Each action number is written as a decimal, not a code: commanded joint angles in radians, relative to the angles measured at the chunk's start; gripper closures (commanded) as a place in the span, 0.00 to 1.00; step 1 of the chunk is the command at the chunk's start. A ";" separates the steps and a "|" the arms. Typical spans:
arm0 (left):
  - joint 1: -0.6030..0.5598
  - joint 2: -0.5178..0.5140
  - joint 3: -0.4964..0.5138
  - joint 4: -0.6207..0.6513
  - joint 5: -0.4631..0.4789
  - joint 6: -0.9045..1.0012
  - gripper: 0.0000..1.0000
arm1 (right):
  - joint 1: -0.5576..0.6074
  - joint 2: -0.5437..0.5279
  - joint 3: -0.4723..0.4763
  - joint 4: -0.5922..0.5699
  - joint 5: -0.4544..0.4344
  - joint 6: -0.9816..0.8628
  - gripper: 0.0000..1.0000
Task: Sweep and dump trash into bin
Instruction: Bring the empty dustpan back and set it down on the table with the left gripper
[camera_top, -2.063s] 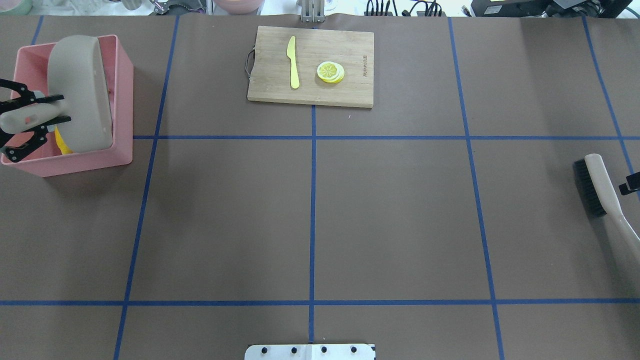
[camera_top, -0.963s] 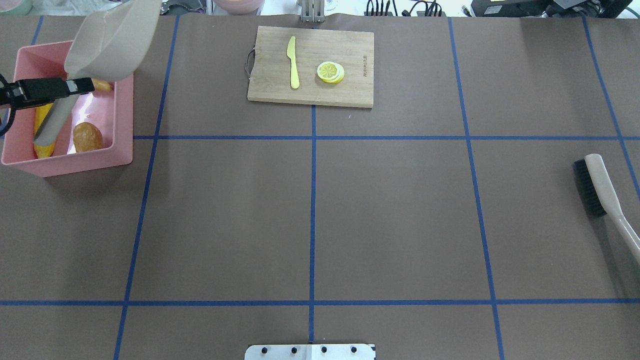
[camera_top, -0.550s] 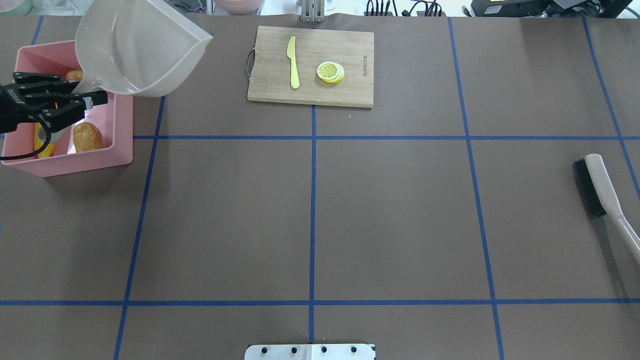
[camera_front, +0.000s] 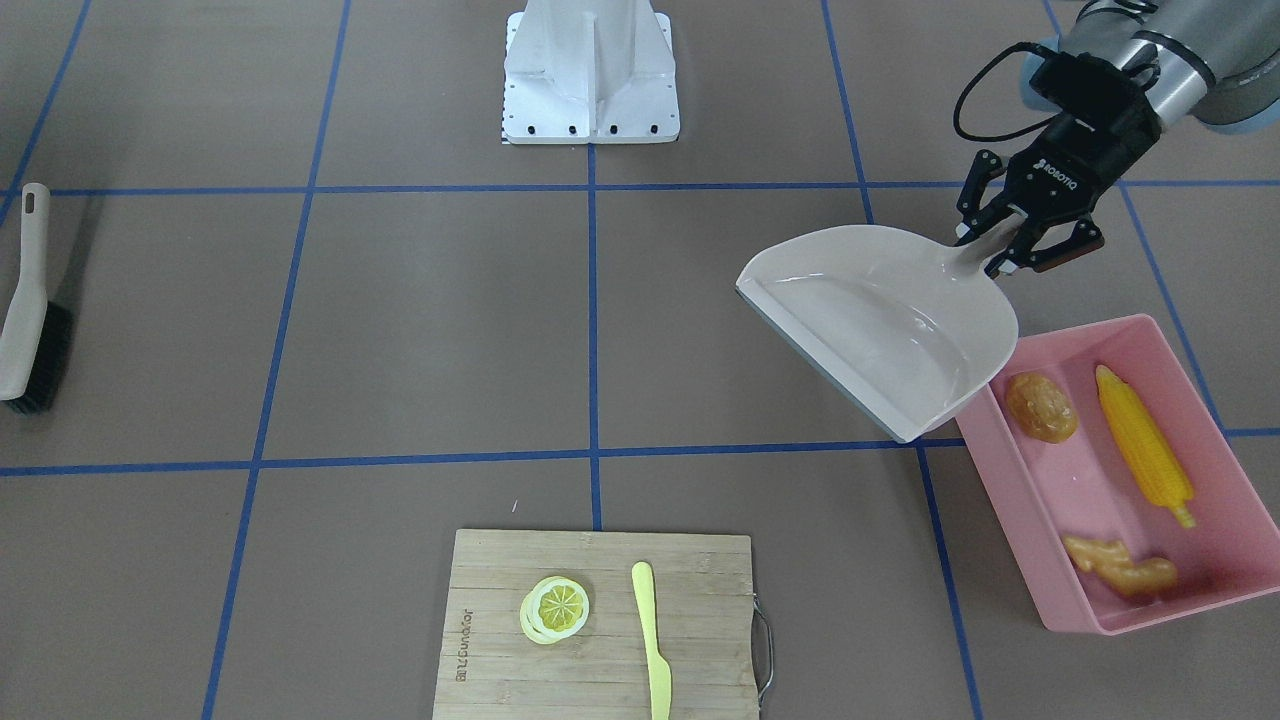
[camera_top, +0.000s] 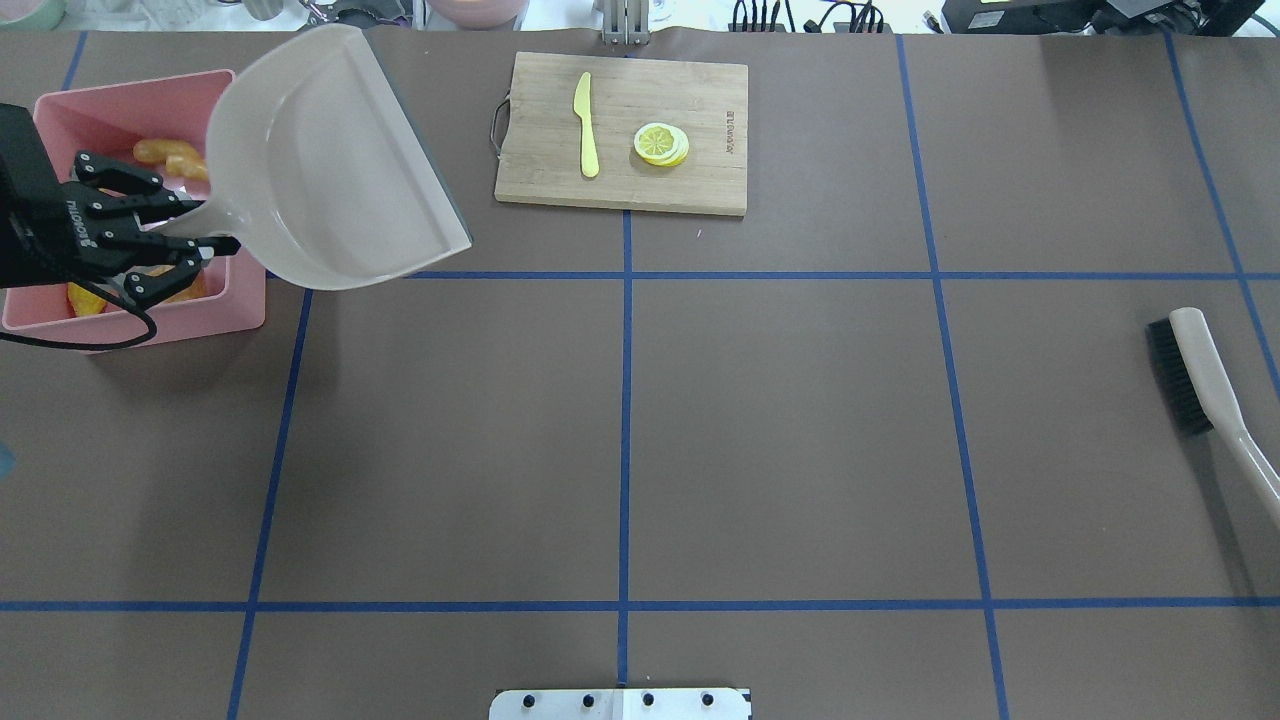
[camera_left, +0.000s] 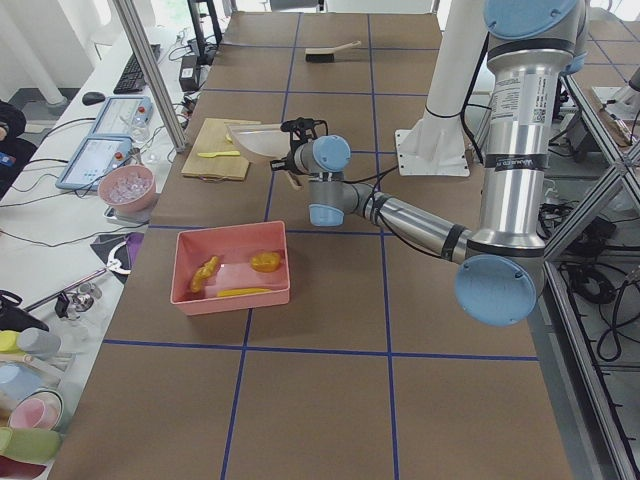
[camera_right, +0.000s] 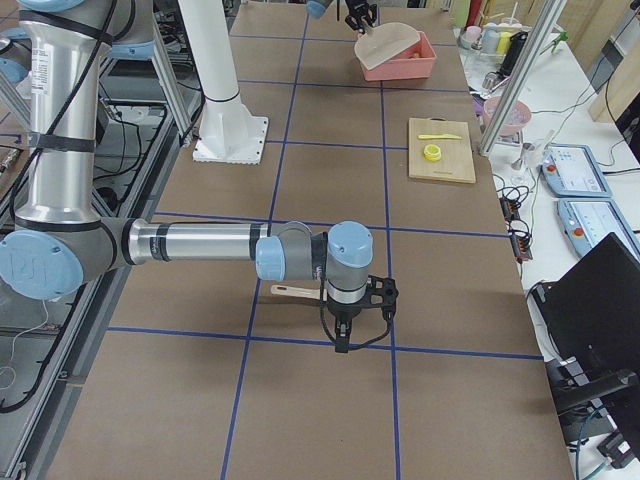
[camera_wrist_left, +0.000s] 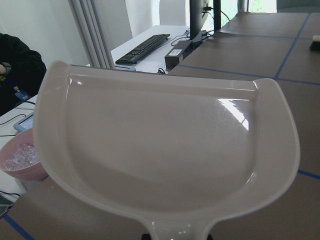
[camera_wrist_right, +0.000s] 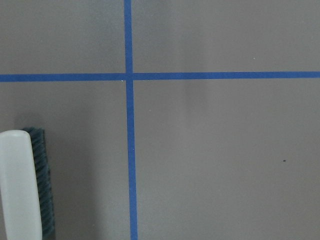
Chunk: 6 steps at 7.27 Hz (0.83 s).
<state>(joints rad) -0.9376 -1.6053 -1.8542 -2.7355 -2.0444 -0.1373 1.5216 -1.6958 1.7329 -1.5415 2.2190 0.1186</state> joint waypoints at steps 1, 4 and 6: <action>0.078 -0.014 0.013 0.078 -0.066 0.006 1.00 | -0.014 0.008 0.000 0.004 -0.004 0.001 0.00; 0.278 -0.082 0.070 0.135 -0.135 0.188 1.00 | -0.020 0.019 -0.029 0.006 -0.021 0.001 0.00; 0.318 -0.128 0.122 0.233 -0.134 0.219 1.00 | -0.020 0.019 -0.027 0.006 -0.022 0.001 0.00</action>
<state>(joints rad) -0.6495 -1.7070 -1.7555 -2.5581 -2.1777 0.0499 1.5025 -1.6773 1.7058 -1.5362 2.1979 0.1197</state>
